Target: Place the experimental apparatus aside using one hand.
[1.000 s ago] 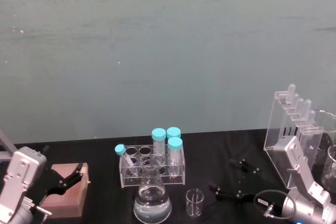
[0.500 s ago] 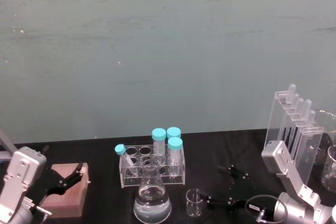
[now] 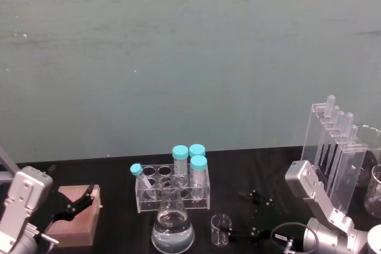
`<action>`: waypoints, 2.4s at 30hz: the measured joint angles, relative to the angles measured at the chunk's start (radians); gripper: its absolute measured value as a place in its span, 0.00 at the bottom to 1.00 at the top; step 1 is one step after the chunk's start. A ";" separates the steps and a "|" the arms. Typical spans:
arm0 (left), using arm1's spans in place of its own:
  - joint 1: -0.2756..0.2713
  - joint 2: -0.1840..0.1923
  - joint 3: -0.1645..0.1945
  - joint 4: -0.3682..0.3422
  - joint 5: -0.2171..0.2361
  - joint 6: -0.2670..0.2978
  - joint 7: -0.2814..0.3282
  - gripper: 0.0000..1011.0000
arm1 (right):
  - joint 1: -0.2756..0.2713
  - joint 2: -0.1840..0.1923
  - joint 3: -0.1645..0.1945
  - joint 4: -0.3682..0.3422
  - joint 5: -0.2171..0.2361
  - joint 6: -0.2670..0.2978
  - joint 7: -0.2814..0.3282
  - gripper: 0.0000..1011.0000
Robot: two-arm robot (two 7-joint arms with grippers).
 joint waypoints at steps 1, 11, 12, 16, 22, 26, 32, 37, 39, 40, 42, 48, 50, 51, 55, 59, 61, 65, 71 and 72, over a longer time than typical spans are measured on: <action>0.000 0.000 0.000 0.000 0.000 0.000 0.000 0.99 | 0.003 -0.001 -0.002 0.002 0.000 0.000 0.001 0.99; 0.000 0.000 0.000 0.000 0.000 0.000 0.000 0.99 | 0.030 -0.012 -0.027 0.034 -0.006 0.001 0.013 0.99; 0.000 0.000 0.000 0.000 0.000 0.000 0.000 0.99 | 0.032 -0.013 -0.029 0.037 -0.006 0.002 0.014 0.99; 0.000 0.000 0.000 0.000 0.000 0.000 0.000 0.99 | 0.044 -0.018 -0.037 0.054 -0.008 0.003 0.020 0.99; 0.000 0.000 0.000 0.000 0.000 0.000 0.000 0.99 | 0.063 -0.025 -0.050 0.079 -0.015 0.008 0.027 0.99; 0.000 0.000 0.000 0.000 0.000 0.000 0.000 0.99 | 0.080 -0.032 -0.060 0.100 -0.023 0.009 0.031 0.99; 0.000 0.000 0.000 0.000 0.000 0.000 0.000 0.99 | 0.098 -0.041 -0.070 0.123 -0.032 0.008 0.037 0.99; 0.000 0.000 0.000 0.000 0.000 0.000 0.000 0.99 | 0.107 -0.048 -0.076 0.138 -0.035 0.006 0.045 0.99; 0.000 0.000 0.000 0.000 0.000 0.000 0.000 0.99 | 0.111 -0.051 -0.079 0.144 -0.036 0.006 0.048 0.99; 0.000 0.000 0.000 0.000 0.000 0.000 0.000 0.99 | 0.111 -0.052 -0.080 0.146 -0.036 0.006 0.049 0.99; 0.000 0.000 0.000 0.000 0.000 0.000 0.000 0.99 | 0.114 -0.054 -0.083 0.151 -0.037 0.006 0.051 0.99; 0.000 0.000 0.000 0.000 0.000 0.000 0.000 0.99 | 0.121 -0.060 -0.091 0.164 -0.041 0.006 0.057 0.99; 0.000 0.000 0.000 0.000 0.000 0.000 0.000 0.99 | 0.124 -0.062 -0.092 0.168 -0.043 0.006 0.058 0.99; 0.000 0.000 0.000 0.000 0.000 0.000 0.000 0.99 | 0.125 -0.063 -0.093 0.171 -0.044 0.006 0.058 0.99; 0.000 0.000 0.000 0.000 0.000 0.000 0.000 0.99 | 0.129 -0.065 -0.096 0.179 -0.046 0.007 0.059 0.99; 0.000 0.000 0.000 0.000 0.000 0.000 0.000 0.99 | 0.134 -0.069 -0.099 0.189 -0.049 0.009 0.060 0.99; 0.000 0.000 0.000 0.000 0.000 0.000 0.000 0.99 | 0.135 -0.070 -0.099 0.191 -0.049 0.009 0.061 0.99; 0.000 0.000 0.000 0.000 0.000 0.000 0.000 0.99 | 0.140 -0.075 -0.101 0.205 -0.052 0.009 0.063 0.99; 0.000 0.000 0.000 0.000 0.000 0.000 0.000 0.99 | 0.146 -0.082 -0.104 0.219 -0.055 0.009 0.066 0.99; 0.000 0.000 0.000 0.000 0.000 0.000 0.000 0.99 | 0.148 -0.083 -0.104 0.221 -0.056 0.009 0.066 0.99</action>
